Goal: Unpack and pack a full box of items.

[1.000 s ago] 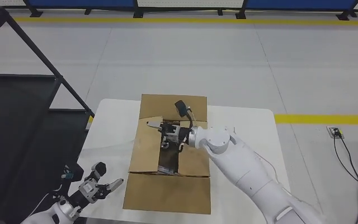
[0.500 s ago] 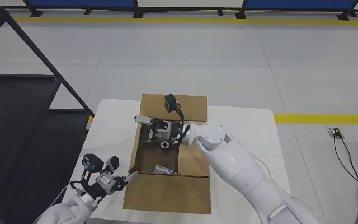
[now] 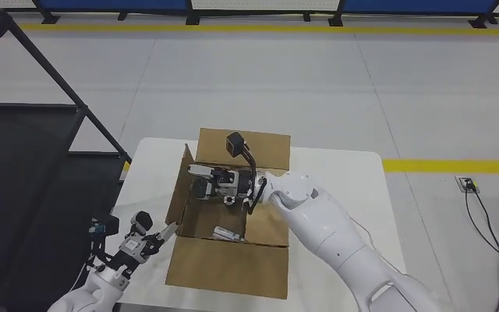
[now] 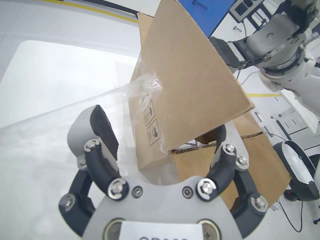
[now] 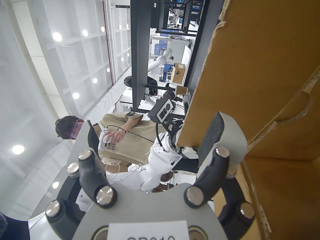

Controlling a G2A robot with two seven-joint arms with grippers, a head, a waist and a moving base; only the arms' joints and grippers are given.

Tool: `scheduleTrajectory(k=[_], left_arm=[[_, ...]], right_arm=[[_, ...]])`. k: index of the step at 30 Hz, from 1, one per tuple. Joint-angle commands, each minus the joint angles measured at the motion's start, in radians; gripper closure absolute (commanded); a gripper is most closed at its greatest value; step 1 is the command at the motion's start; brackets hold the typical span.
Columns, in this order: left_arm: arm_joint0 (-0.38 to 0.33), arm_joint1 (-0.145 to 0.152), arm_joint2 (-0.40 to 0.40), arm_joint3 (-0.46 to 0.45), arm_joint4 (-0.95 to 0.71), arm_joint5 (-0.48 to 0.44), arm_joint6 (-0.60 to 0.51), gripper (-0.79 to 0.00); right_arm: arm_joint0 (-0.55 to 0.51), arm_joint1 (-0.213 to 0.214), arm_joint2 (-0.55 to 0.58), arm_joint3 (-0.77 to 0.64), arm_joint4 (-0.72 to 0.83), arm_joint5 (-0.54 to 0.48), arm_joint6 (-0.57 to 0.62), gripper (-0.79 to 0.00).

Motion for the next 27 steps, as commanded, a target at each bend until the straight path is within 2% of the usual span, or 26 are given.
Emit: scheduleTrajectory(k=[1, 10, 18, 24, 27], left_arm=[[-0.001, 0.000, 0.001, 0.000, 0.002, 0.001, 0.000, -0.785], [-0.001, 0.000, 0.001, 0.000, 0.002, 0.001, 0.000, -0.785], [-0.001, 0.000, 0.001, 0.000, 0.002, 0.001, 0.000, -0.785], [-0.001, 0.000, 0.001, 0.000, 0.002, 0.001, 0.000, -0.785], [-0.014, -0.003, 0.008, -0.001, 0.036, 0.046, 0.042, -0.785]], right_arm=[[-0.009, 0.009, 0.018, 0.002, -0.014, -0.011, 0.004, -0.785], [-0.077, 0.060, 0.124, -0.058, -0.071, -0.040, 0.005, -0.785], [-0.145, 0.099, 0.203, -0.149, -0.155, 0.000, -0.058, -0.785], [-0.147, 0.101, 0.205, -0.152, -0.163, 0.004, -0.064, -0.785], [-0.162, 0.102, 0.209, -0.164, -0.168, 0.008, -0.088, -0.785]])
